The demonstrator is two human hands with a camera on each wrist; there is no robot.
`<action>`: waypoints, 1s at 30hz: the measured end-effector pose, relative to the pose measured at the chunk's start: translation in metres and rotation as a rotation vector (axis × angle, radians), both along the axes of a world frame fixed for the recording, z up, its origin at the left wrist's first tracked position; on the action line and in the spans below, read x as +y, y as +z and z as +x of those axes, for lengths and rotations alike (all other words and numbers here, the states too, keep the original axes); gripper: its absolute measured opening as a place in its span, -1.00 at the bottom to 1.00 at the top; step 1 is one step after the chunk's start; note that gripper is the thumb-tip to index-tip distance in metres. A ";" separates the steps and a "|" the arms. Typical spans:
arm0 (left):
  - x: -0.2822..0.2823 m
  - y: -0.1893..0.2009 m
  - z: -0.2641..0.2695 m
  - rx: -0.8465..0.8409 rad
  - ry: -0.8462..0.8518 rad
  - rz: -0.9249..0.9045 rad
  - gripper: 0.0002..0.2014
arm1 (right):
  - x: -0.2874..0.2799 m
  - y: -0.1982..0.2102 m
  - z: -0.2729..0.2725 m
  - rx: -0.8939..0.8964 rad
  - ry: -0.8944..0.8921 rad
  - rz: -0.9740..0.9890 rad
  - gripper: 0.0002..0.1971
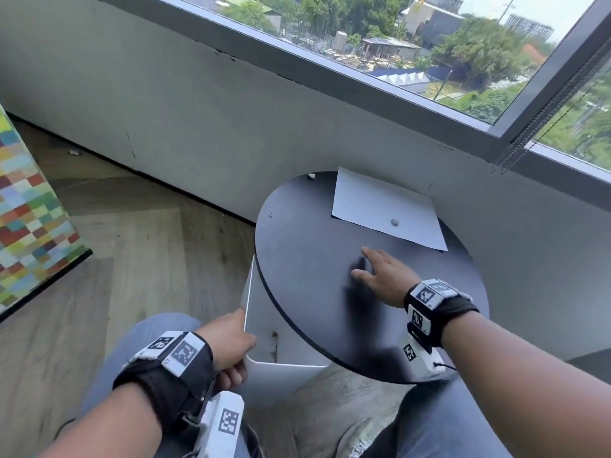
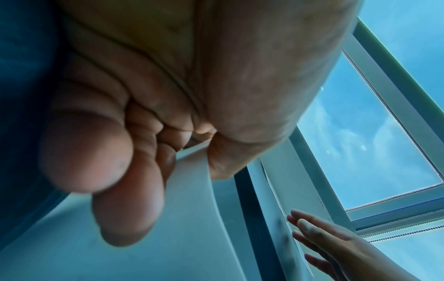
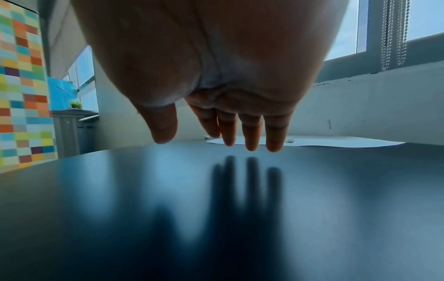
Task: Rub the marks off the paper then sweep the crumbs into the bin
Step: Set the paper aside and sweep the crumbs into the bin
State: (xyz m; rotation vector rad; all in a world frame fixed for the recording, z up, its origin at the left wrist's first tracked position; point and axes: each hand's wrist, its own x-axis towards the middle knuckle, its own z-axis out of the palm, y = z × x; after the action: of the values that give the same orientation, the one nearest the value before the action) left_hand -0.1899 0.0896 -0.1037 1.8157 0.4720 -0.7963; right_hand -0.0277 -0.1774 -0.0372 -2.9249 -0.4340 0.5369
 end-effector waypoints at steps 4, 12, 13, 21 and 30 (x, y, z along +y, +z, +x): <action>0.002 -0.003 0.001 0.005 -0.010 0.012 -0.64 | 0.010 0.000 0.033 0.016 0.050 -0.089 -0.27; 0.005 -0.002 0.002 0.002 -0.050 0.021 -0.62 | 0.045 -0.008 0.068 0.012 0.184 -0.182 -0.12; 0.004 -0.001 0.002 -0.005 -0.050 0.027 -0.63 | 0.047 -0.011 0.067 0.015 0.188 -0.187 -0.07; 0.006 -0.005 0.004 0.002 -0.063 0.038 -0.66 | 0.034 0.010 -0.030 0.144 0.674 -0.048 -0.09; 0.002 -0.001 0.003 -0.010 -0.079 0.096 -0.67 | -0.045 -0.021 0.043 0.019 -0.110 -0.202 -0.12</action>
State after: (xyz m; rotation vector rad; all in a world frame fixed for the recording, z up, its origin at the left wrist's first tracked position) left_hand -0.1868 0.0919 -0.1049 1.9360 0.4408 -0.8299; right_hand 0.0153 -0.2223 -0.0585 -3.1087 -0.2262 0.6272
